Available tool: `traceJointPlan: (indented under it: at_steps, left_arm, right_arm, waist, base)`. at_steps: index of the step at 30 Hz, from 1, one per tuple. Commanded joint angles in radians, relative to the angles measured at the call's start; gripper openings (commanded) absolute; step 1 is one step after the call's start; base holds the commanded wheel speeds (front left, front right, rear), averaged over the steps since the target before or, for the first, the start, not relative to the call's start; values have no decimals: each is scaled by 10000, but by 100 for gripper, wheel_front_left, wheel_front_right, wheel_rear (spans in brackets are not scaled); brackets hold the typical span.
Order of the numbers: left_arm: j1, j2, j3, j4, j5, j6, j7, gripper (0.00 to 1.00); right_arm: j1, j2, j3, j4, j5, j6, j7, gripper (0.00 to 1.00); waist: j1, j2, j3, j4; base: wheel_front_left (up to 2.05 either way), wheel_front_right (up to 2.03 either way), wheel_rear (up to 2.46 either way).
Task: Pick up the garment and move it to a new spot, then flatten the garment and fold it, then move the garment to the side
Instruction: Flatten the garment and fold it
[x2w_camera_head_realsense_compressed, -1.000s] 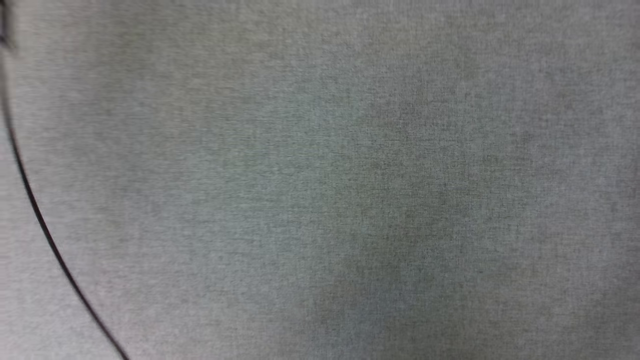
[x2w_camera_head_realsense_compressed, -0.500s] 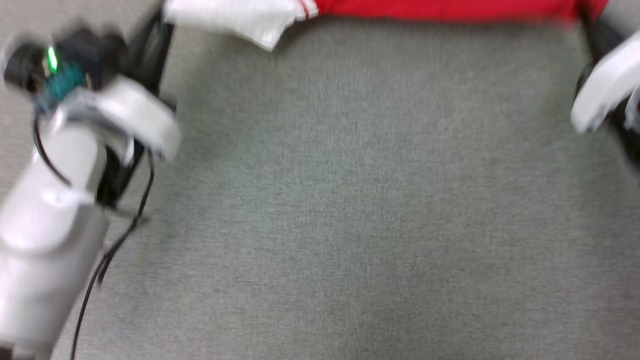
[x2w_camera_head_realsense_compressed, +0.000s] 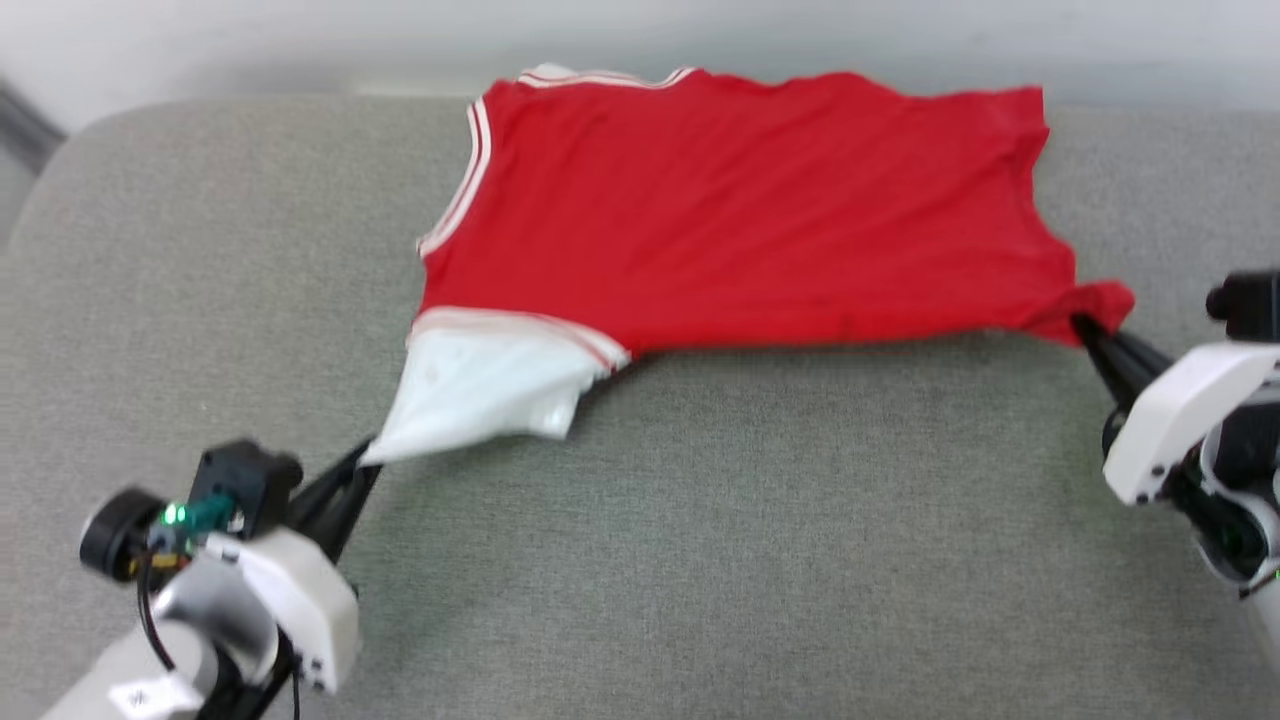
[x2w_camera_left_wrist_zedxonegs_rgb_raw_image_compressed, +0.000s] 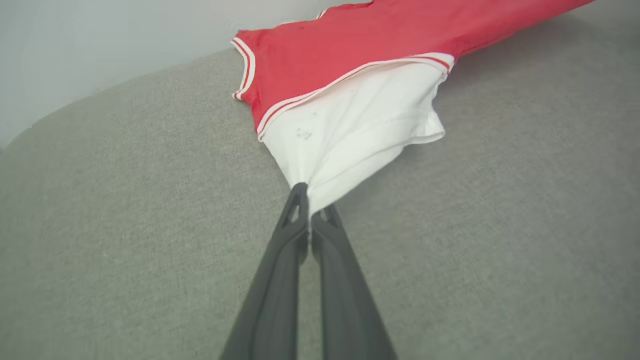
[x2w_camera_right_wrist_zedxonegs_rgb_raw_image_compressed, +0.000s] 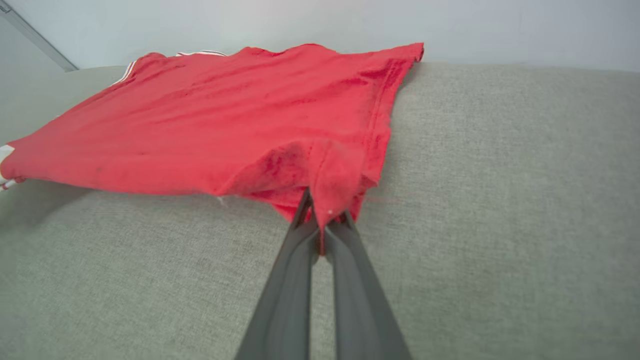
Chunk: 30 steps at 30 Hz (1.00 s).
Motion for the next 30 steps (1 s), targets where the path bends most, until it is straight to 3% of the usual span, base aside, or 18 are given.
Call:
traceJointPlan:
  at_steps: [1,9,18,24,30]
  left_arm:
    - [224,74,1,-87,-64,96,52,0]
    - [2330,877,-179,-1875,-851,578,936,0]
    - [3830,1512,-345,-3273,-1475,905,1434,0]
    - [4366,1830,-687,-3741,-1810,693,1926,0]
    - [4150,1762,-621,-3932,-1768,603,1787,0]
  right_arm:
    - [224,-56,-42,-56,57,-7,6,0]
    - [1977,-375,-50,-862,641,-7,560,0]
    - [4496,-948,-679,-2148,1558,-6,2107,0]
    - [5800,-1050,-1295,-3164,1833,-6,3161,0]
    - [6343,-851,-1835,-4005,1706,-6,3803,0]
  waist:
    - [4,0,-265,69]
    - [4,0,-1088,141]
    - [4,0,-1681,77]
    - [4,0,-1711,-76]
    - [4,0,-1509,-122]
  base:
    - [0,0,0]
    - [0,0,0]
    - [0,0,0]
    - [0,0,0]
    - [0,0,0]
